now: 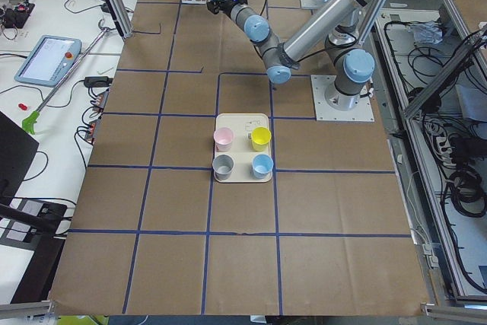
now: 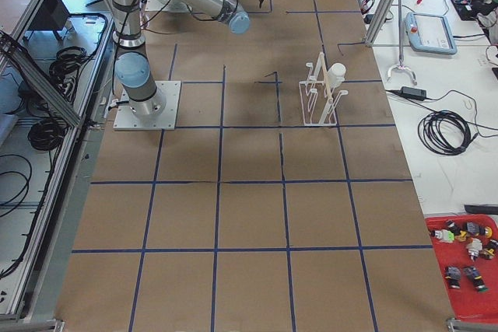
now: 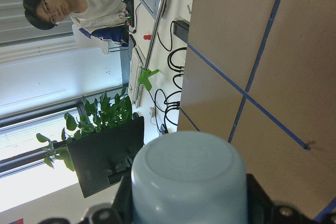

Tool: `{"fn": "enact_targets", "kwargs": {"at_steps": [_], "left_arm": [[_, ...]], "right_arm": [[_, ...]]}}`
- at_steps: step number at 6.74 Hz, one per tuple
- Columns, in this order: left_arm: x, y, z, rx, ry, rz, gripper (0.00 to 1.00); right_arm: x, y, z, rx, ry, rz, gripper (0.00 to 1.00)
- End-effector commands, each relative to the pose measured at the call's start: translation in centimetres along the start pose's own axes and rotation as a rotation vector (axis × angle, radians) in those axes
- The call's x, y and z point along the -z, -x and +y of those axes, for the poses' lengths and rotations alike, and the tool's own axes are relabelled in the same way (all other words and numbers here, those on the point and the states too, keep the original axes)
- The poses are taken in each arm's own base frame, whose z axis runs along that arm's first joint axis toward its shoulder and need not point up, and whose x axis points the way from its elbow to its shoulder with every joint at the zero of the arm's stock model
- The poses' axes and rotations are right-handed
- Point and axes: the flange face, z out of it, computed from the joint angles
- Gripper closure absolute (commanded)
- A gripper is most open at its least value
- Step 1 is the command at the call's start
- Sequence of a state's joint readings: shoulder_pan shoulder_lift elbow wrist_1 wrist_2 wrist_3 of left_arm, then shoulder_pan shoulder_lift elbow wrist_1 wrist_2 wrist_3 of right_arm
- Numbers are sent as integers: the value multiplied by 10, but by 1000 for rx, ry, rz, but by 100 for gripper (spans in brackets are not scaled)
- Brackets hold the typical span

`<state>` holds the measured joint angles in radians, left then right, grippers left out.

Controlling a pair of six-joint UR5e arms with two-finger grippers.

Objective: Transfer IKEA cup to right arm and place on rack

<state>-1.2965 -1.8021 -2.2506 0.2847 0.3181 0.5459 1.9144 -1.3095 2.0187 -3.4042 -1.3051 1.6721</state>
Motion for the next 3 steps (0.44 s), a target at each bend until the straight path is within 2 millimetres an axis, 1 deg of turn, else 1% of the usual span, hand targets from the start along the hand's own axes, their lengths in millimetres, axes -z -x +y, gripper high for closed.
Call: {"fn": "enact_targets", "kwargs": {"at_steps": [1, 2, 3], "left_arm": [[34, 36, 7, 46, 8, -101, 1], [35, 53, 7, 84, 60, -162, 1], [39, 86, -2, 111, 160, -295, 1]], "right_arm": [[-2, 0, -1, 4, 0, -2, 59], [-4, 11, -16, 51, -22, -20, 63], [-5, 18, -50, 143, -77, -27, 71]]}}
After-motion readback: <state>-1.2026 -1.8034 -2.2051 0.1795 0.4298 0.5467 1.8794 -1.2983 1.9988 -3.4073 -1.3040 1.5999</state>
